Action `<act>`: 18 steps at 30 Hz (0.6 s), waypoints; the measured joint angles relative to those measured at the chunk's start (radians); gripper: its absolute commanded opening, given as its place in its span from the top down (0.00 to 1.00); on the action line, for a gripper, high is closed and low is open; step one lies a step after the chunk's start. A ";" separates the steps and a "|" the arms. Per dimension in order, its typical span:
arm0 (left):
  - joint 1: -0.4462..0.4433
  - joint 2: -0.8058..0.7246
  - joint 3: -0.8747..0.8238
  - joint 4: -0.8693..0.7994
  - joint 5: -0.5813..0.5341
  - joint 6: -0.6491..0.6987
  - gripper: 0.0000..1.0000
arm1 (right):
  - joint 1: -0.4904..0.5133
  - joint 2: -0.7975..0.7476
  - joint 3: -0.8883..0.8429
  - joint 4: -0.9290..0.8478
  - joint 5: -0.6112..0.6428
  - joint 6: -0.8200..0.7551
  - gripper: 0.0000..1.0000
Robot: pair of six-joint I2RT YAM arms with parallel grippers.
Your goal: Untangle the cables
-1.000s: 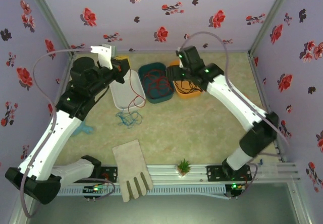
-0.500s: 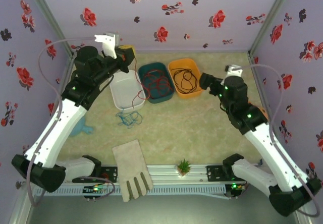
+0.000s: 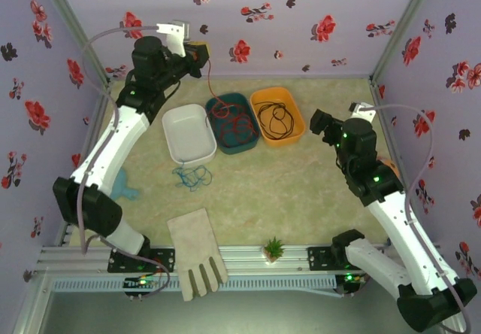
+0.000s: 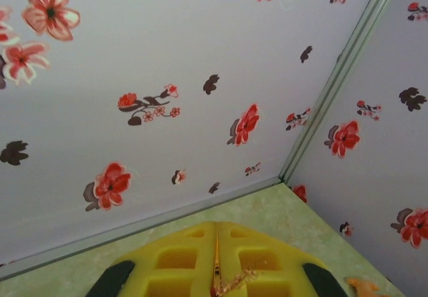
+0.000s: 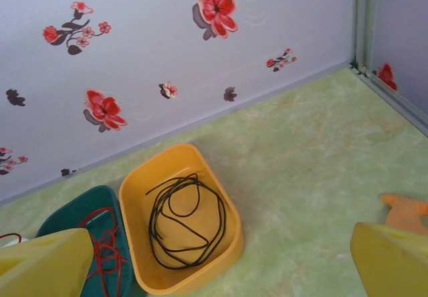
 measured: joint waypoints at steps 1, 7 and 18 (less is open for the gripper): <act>0.002 0.021 0.017 0.000 0.006 0.000 1.00 | -0.006 0.000 -0.007 0.000 0.000 0.005 0.01; 0.002 0.124 0.111 -0.026 0.043 0.008 1.00 | -0.020 0.016 -0.039 -0.006 -0.002 0.023 0.01; 0.002 0.204 0.136 -0.062 0.068 0.038 1.00 | -0.024 0.024 -0.028 -0.061 0.000 0.023 0.01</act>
